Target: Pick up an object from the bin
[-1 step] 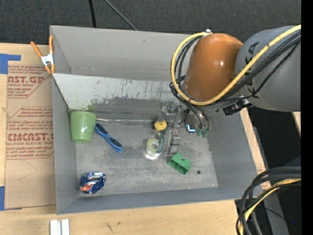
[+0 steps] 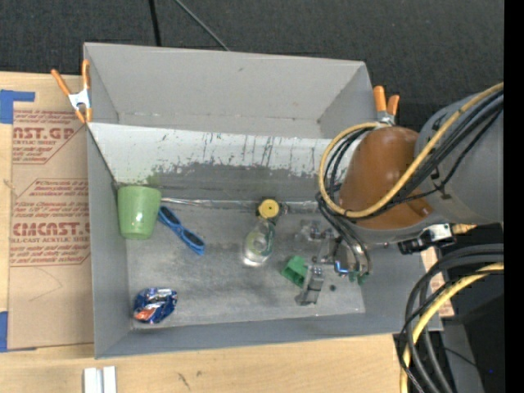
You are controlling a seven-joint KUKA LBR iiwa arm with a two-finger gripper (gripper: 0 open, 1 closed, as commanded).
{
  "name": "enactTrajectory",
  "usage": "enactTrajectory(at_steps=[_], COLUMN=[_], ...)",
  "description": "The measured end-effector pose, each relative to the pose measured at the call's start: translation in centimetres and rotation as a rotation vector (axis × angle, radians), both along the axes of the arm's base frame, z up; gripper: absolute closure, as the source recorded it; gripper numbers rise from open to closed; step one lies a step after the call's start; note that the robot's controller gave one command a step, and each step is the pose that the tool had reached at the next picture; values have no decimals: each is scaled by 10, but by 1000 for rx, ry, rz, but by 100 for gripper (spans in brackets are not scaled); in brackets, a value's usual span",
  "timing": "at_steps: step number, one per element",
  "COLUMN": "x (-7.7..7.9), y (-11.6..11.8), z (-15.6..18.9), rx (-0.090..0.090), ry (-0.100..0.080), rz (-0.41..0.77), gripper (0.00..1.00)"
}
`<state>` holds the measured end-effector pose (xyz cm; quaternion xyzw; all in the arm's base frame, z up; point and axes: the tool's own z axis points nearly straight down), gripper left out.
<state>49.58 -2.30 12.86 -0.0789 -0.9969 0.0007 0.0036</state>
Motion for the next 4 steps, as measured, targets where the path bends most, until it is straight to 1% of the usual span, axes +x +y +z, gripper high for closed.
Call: enactTrajectory(at_steps=[1,2,3,4], x=[17,18,6,-8], y=[-12,-12,-6,-4], z=[-57,-55,42,134], rx=[1,1,0,1], ry=[-3,-6,-15,-17], rz=[-87,-85,-26,-13], gripper=[0,100,100,100])
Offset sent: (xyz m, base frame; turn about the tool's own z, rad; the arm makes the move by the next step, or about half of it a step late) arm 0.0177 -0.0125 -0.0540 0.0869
